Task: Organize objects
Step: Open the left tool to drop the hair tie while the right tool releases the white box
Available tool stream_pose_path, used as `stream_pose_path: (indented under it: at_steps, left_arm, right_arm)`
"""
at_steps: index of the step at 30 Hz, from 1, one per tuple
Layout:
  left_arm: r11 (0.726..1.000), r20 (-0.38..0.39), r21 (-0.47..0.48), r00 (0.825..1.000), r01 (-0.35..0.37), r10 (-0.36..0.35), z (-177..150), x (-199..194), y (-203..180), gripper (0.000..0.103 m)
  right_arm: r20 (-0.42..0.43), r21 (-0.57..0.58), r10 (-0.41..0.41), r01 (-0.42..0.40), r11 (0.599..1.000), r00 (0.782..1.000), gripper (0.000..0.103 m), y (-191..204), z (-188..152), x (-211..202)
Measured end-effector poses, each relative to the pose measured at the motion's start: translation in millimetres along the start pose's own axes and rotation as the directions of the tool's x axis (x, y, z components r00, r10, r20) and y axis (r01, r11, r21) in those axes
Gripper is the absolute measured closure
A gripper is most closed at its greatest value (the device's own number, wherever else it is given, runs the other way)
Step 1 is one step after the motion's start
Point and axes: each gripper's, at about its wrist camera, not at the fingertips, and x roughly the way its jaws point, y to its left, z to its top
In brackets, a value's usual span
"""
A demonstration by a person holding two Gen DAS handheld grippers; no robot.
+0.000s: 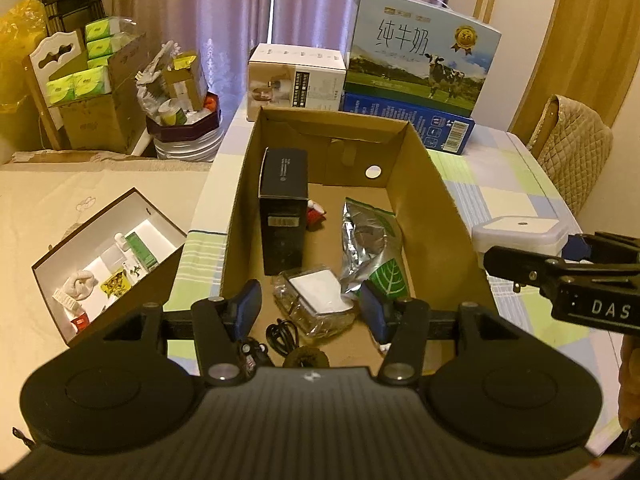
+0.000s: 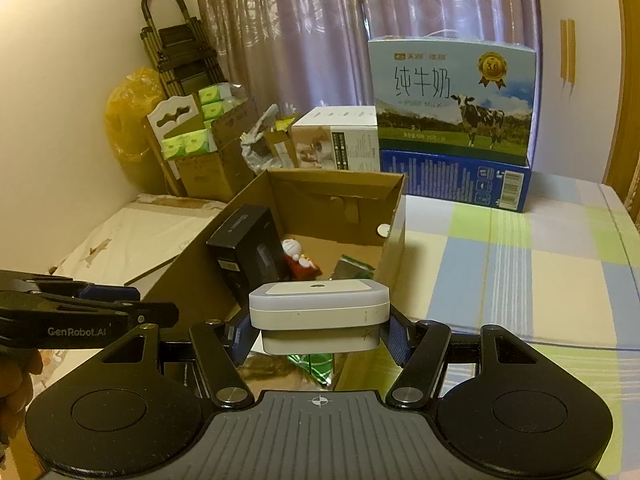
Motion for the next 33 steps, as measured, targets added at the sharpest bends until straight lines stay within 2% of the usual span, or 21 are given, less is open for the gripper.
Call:
stream_pose_path:
  at_steps: [12,16,18,22,29,33]
  left_arm:
    - [1.000,-0.007,0.004,1.000,0.001,-0.001,-9.6,-8.3,1.0,0.043]
    - [1.000,-0.004,0.005,1.000,-0.003,0.003,-9.6,-10.1,3.2,0.041]
    - [1.000,-0.008,0.006,1.000,-0.005,0.005,-9.9,-9.6,3.4,0.040]
    - [1.000,-0.014,0.006,1.000,-0.016,0.016,-12.6,-8.1,3.9,0.040]
    - [1.000,-0.022,0.003,0.999,-0.023,0.023,-22.0,-11.1,1.1,0.028]
    - [0.999,-0.004,0.012,0.999,-0.043,0.043,-29.9,-21.4,-1.7,0.011]
  right_arm:
    - [-0.031,0.015,0.053,-0.052,0.999,0.998,0.042,12.6,10.1,12.0]
    - [-0.035,0.073,0.114,-0.111,0.991,0.993,0.042,12.5,19.7,24.3]
    - [-0.032,0.112,0.130,-0.126,0.986,0.991,0.038,10.3,24.8,30.2]
    - [0.005,0.109,0.122,-0.122,0.986,0.992,0.034,10.3,30.5,27.8]
    - [-0.007,0.127,0.085,-0.083,0.988,0.996,0.034,0.1,19.5,13.7]
    - [-0.038,0.159,0.051,-0.044,0.986,0.998,0.034,-8.2,4.2,-0.8]
